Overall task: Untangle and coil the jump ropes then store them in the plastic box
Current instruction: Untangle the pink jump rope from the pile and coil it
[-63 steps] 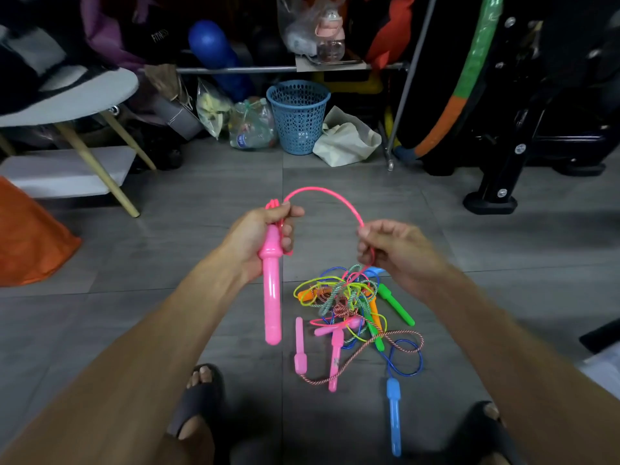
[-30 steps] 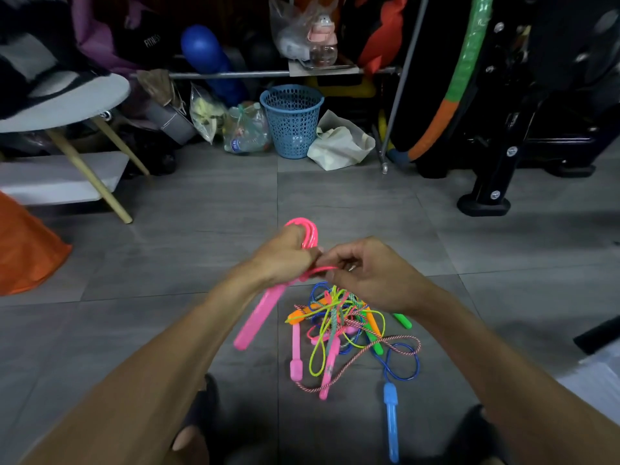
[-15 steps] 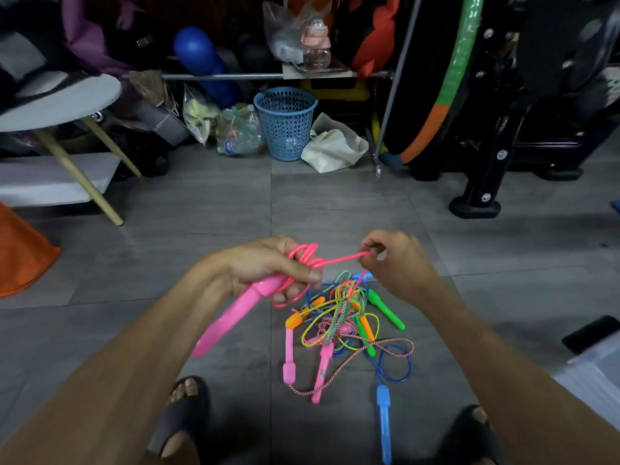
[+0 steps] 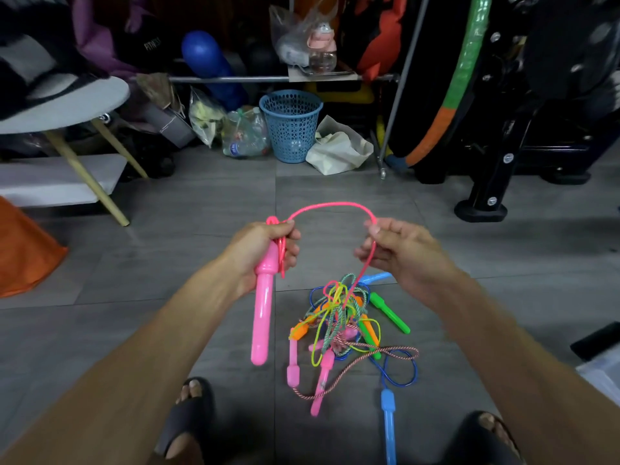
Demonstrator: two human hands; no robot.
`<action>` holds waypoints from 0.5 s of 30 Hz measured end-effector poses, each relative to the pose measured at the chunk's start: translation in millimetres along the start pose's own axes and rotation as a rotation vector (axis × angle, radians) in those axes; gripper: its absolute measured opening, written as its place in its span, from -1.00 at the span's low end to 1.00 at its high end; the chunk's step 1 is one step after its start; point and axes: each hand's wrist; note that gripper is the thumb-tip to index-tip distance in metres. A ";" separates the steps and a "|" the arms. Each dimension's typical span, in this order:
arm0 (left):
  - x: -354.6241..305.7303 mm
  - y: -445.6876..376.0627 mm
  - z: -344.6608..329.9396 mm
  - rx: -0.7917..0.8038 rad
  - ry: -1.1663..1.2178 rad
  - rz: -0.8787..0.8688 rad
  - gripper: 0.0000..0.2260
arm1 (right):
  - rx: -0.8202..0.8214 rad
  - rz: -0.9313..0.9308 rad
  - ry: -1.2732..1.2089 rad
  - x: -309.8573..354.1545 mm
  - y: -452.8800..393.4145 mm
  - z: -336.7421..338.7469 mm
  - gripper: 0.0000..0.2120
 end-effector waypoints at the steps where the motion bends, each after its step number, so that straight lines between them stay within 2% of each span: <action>1: 2.2 -0.7 0.7 -0.022 -0.022 0.015 -0.77 | -0.004 -0.013 -0.125 5.7 1.3 2.9 -0.92; 3: 3.7 1.1 -0.4 -0.022 -0.052 0.047 -0.78 | -0.049 -0.035 -0.186 7.7 1.3 8.4 -0.88; 7: 1.6 6.5 -5.2 0.082 0.144 0.057 -0.80 | -0.167 -0.007 0.537 -14.0 -4.0 16.2 -0.75; 11: 0.5 8.8 -5.7 0.145 0.236 -0.020 -0.88 | -0.037 0.133 1.093 -25.3 -3.1 6.2 -0.72; 13: 1.5 8.3 -6.7 0.152 0.249 -0.033 -0.81 | 0.027 0.248 1.206 -29.6 -0.9 -0.6 -0.79; 15: 4.7 6.2 -10.1 0.137 0.275 -0.056 -0.79 | 0.069 0.317 1.209 -30.8 2.4 -8.2 -0.84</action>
Point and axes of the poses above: each hand's wrist, its own y-axis away from the middle knuckle, its own z-axis out of the back of the hand, x = y × z, and after that the axes turned 13 degrees about y, right-handed
